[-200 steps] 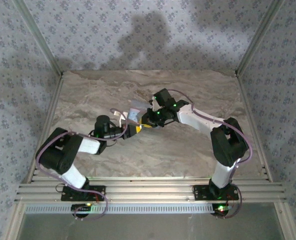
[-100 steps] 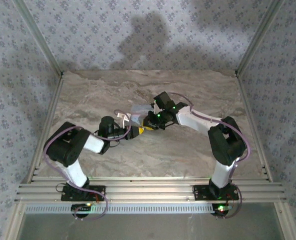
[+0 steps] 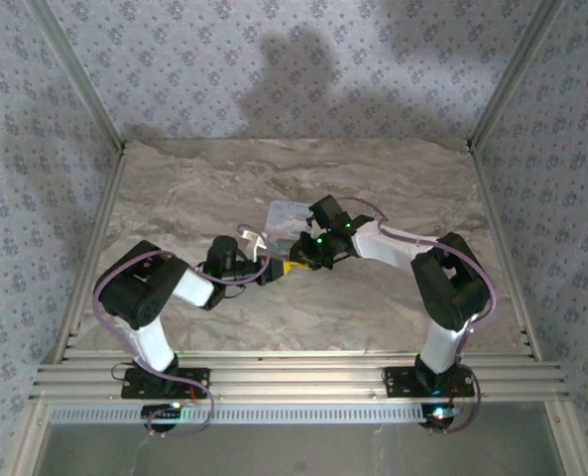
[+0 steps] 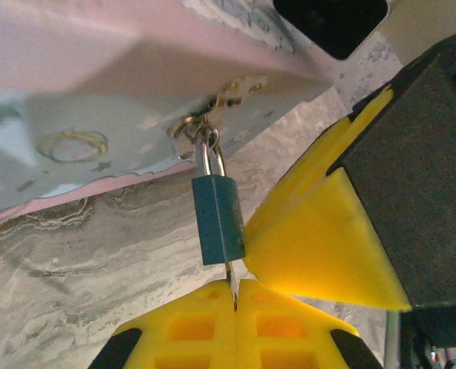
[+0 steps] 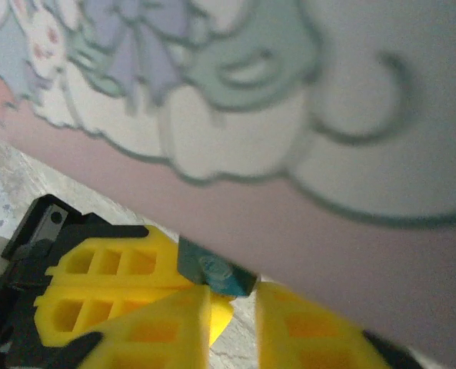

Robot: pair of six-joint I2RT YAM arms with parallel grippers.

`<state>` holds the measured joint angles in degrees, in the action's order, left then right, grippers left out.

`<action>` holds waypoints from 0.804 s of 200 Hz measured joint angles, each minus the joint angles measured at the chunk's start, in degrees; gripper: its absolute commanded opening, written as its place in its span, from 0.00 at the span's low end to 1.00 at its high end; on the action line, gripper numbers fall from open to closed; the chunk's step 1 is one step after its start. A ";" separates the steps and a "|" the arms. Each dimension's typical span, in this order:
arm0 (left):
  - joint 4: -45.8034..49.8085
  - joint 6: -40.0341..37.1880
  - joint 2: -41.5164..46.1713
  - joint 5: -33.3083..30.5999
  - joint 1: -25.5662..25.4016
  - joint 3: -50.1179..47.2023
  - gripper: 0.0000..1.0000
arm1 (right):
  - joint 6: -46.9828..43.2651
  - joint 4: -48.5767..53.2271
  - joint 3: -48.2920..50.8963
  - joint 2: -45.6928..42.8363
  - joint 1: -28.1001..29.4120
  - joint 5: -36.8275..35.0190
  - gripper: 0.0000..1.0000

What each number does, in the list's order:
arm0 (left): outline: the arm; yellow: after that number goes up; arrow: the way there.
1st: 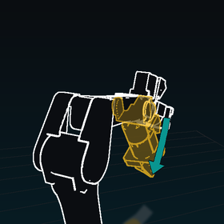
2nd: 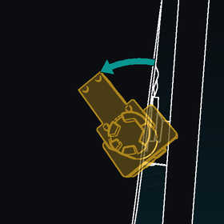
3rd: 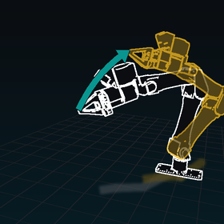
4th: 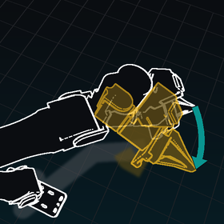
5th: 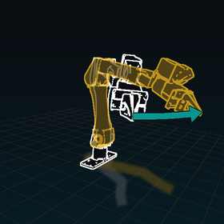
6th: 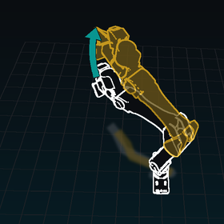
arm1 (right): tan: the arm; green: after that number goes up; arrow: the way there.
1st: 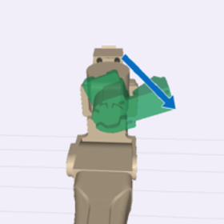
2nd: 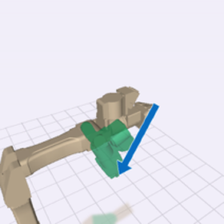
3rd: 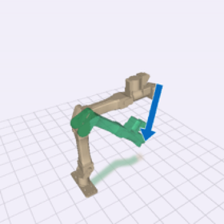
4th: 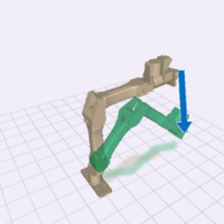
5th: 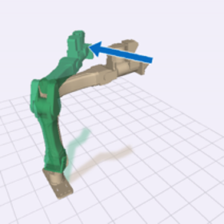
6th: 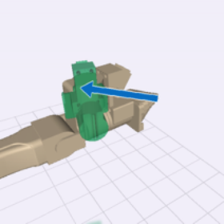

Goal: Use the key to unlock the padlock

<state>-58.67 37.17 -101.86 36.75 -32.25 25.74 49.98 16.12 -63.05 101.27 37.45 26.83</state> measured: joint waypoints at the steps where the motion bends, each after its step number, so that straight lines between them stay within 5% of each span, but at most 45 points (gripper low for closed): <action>1: -0.09 -0.07 -0.07 -0.02 -0.02 -0.02 0.00 | 0.02 -0.04 0.07 -0.02 0.04 -0.07 0.27; 40: -5.60 -2.08 -3.67 -2.40 -0.57 -1.05 0.00 | 1.01 -0.28 3.13 -2.12 1.20 -2.32 0.52; 161: -2.86 -10.91 -4.31 -10.40 -5.55 -0.70 0.00 | 8.17 -7.06 8.39 -8.59 1.16 -11.61 0.56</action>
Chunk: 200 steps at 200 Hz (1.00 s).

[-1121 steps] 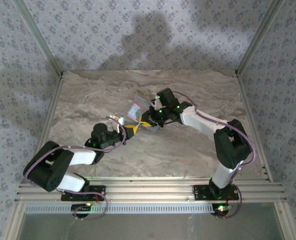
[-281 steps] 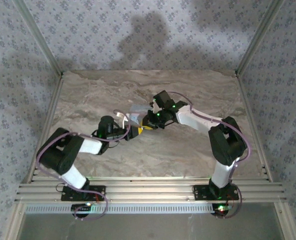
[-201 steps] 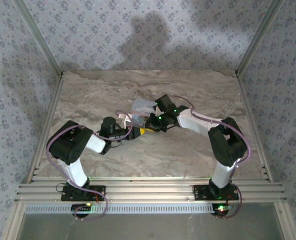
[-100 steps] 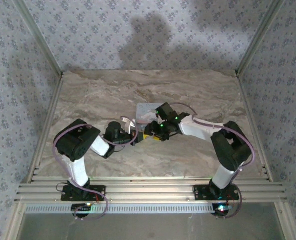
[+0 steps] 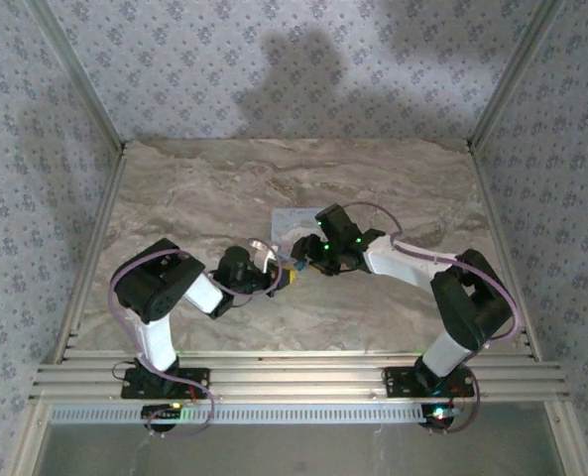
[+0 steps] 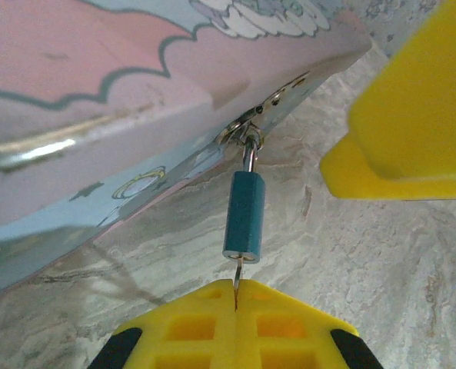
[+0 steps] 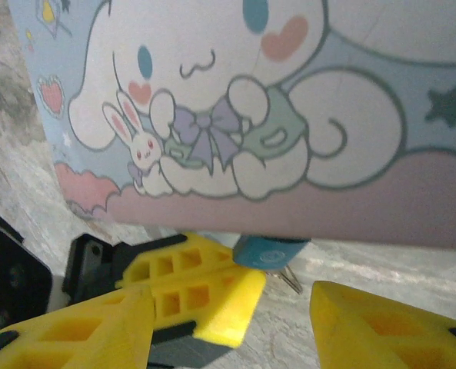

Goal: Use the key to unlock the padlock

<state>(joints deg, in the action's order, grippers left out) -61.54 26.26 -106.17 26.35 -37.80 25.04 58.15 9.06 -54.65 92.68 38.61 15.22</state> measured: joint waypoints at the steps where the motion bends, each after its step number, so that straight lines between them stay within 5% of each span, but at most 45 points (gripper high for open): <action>1: 0.04 -0.02 0.00 -0.04 -0.02 0.00 0.00 | 0.04 -0.07 0.04 0.00 0.00 -0.04 0.56; 156: 0.68 4.48 0.11 0.00 -0.48 1.18 0.00 | 7.72 -12.96 7.43 2.14 3.06 -8.63 0.52; 200: 0.70 4.44 0.11 0.00 -0.48 1.18 0.00 | 8.04 -14.01 7.41 2.69 3.06 -9.60 0.43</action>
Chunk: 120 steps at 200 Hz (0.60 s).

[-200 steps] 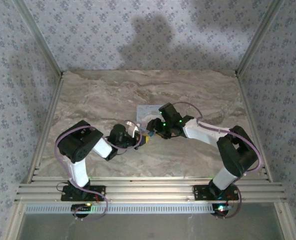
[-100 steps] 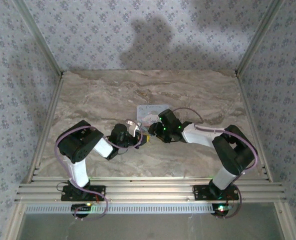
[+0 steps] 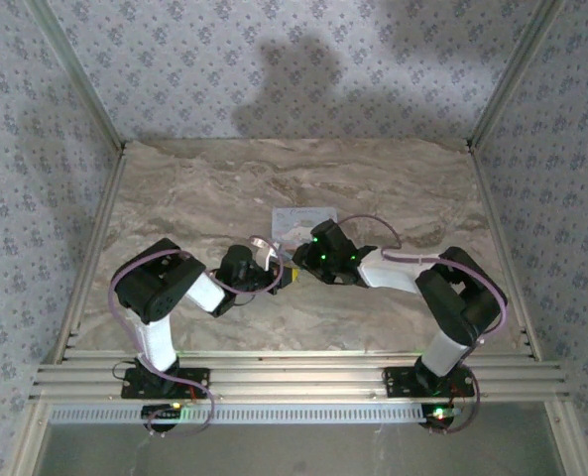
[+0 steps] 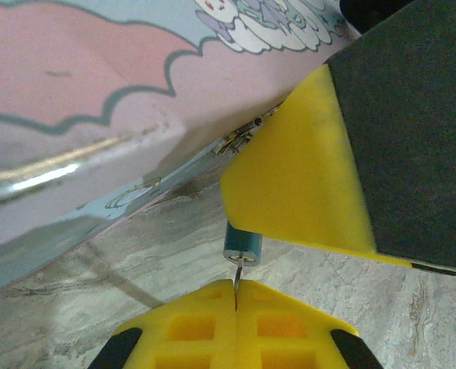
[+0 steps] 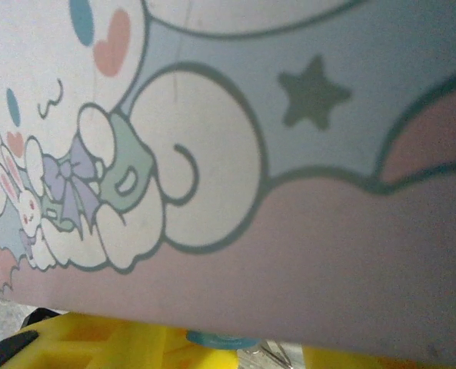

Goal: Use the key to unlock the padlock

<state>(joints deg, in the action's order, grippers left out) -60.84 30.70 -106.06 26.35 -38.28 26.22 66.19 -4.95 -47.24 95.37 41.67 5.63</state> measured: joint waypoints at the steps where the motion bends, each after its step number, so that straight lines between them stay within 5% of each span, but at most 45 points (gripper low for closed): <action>1: 0.00 0.00 0.00 0.00 0.00 0.00 0.00 | 0.02 0.00 -0.02 0.00 0.00 -0.04 0.42; 68: 3.69 -3.41 2.08 -1.81 -1.40 0.00 0.00 | -0.15 0.31 -0.74 0.63 0.02 -0.44 0.03; 120: 15.98 -14.47 6.58 -10.54 -5.70 2.93 0.00 | 0.20 2.97 -1.92 0.63 -0.02 -0.35 0.00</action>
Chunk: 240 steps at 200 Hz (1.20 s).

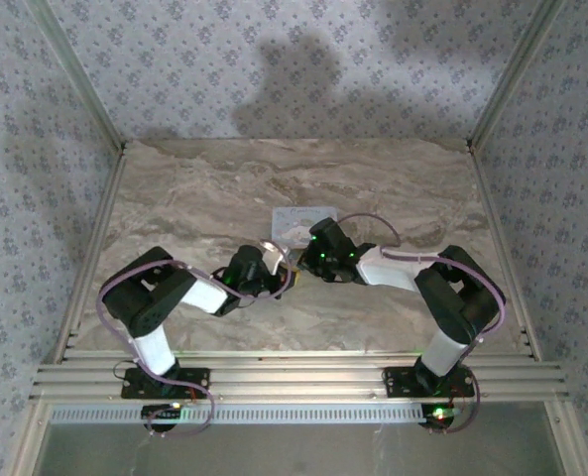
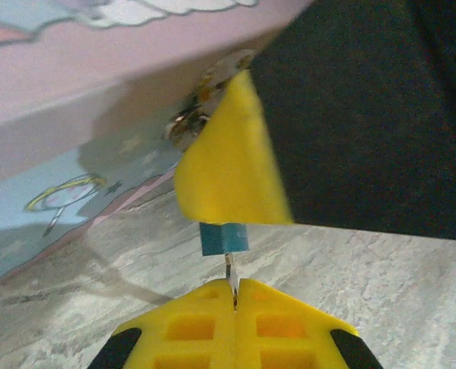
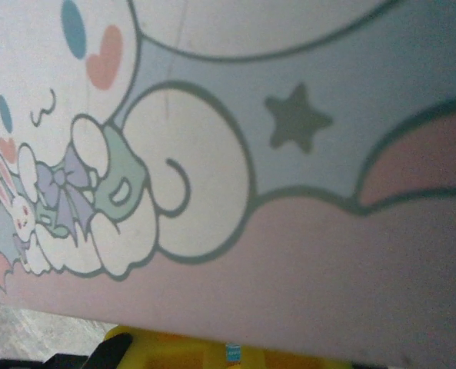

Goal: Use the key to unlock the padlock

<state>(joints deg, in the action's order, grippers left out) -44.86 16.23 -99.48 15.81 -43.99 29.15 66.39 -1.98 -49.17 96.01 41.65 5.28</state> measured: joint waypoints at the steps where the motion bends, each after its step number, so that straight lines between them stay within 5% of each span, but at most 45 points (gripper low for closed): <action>1: 0.50 -0.55 0.11 -0.50 -0.26 0.15 0.00 | -0.02 0.09 -0.02 0.00 0.00 0.00 0.00; 60: 10.47 -9.31 2.58 -17.97 -7.63 4.20 0.00 | -2.36 6.34 -2.12 -0.31 -1.25 0.48 0.00; 71: 10.69 -9.29 2.64 -19.04 -7.91 4.26 0.00 | -2.54 6.62 -2.23 -0.33 -1.29 0.61 0.10; 92: 10.67 -8.92 2.64 -18.40 -7.91 4.24 0.00 | -2.75 7.50 -2.43 -0.33 -1.29 0.76 0.49; 111: 10.25 -9.66 2.54 -16.59 -7.76 4.00 0.00 | -2.58 9.70 -2.54 -0.33 -0.87 0.52 0.61; 197: 4.24 -9.16 1.84 -11.10 -7.13 3.02 0.00 | -1.66 12.24 -1.75 -5.05 -0.26 -1.49 0.61; 240: 5.86 -10.60 2.32 -11.85 -7.17 3.02 0.00 | -1.40 12.00 -1.11 -5.07 -0.24 -1.16 0.48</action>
<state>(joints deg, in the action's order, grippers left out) -39.00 5.63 -97.17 3.97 -51.16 32.16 64.99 10.02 -50.28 90.94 41.41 4.12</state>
